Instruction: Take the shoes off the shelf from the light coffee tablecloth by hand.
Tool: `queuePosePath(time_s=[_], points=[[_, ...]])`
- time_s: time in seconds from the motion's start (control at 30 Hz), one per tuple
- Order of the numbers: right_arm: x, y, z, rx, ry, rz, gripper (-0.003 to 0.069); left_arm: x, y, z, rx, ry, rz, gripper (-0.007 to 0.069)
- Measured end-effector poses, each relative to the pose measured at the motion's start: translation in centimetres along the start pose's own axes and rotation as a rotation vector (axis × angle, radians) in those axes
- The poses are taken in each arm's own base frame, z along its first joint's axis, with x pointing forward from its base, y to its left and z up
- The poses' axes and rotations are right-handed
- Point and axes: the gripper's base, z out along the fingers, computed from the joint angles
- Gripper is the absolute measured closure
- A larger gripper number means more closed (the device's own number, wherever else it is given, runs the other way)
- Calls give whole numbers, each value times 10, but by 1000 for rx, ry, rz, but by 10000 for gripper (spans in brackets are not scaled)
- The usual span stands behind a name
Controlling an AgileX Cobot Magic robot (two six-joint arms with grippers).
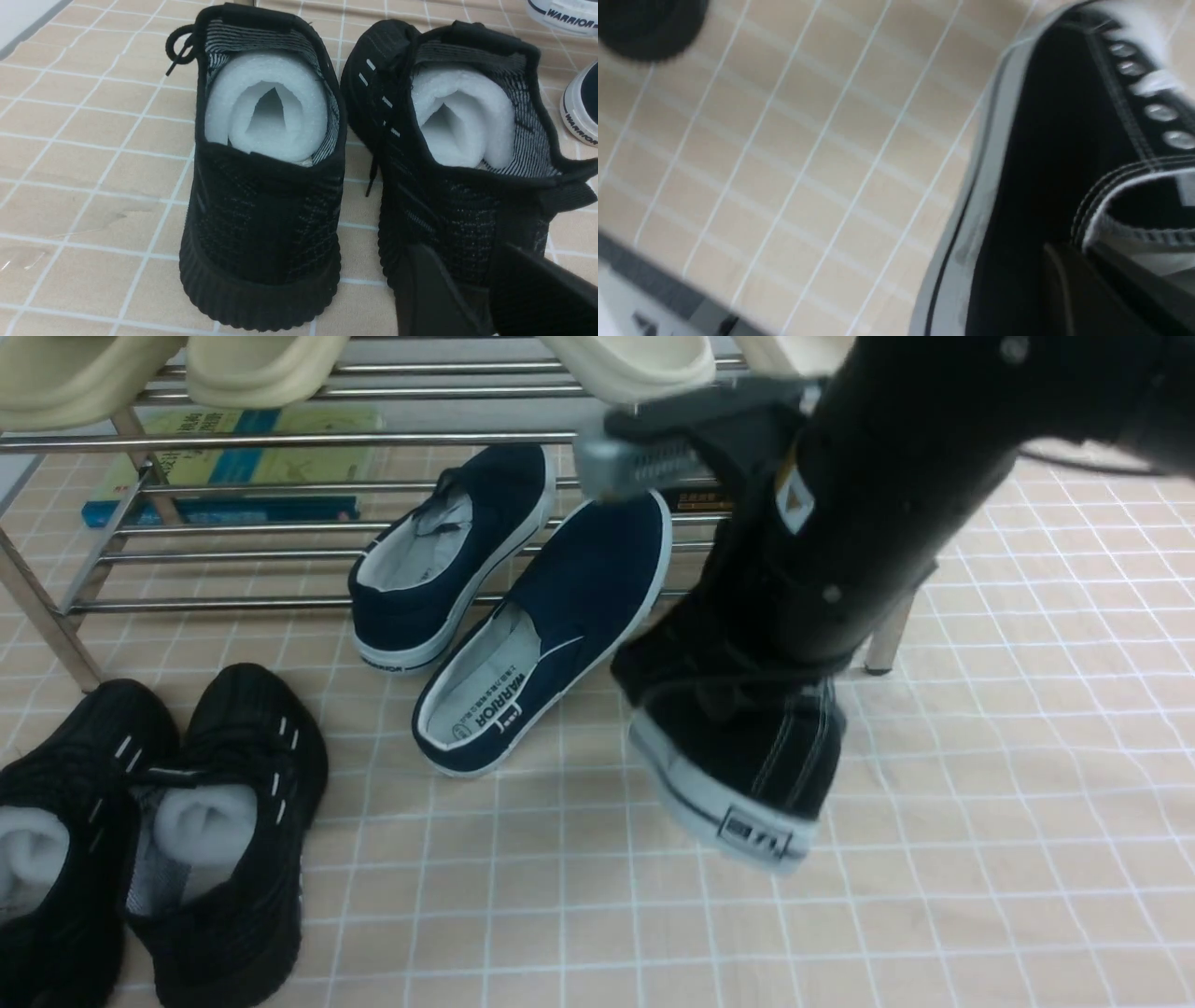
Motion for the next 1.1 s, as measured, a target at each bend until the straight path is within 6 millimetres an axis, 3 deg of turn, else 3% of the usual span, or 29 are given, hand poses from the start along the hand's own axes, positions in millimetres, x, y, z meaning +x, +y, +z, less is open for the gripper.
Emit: queuePosePath(time_s=[0.17, 0.27, 0.43, 0.57, 0.83, 1.1], points=[[-8, -10, 8, 126, -34, -41, 643, 0, 0, 0, 0, 0, 1, 384], [-11, -11, 22, 164, -12, -55, 643, 0, 0, 0, -1, 0, 2, 384], [-14, -10, 65, 205, 81, -67, 641, 0, 0, 0, -1, 0, 3, 384], [-14, -9, 83, 217, 114, -73, 639, 0, 0, 0, -1, 0, 3, 384], [-16, -7, 94, 216, 123, -79, 636, 0, 0, 0, -1, 0, 4, 384], [-22, -6, 85, 212, 92, -75, 635, 0, 0, 0, -1, 0, 4, 384]])
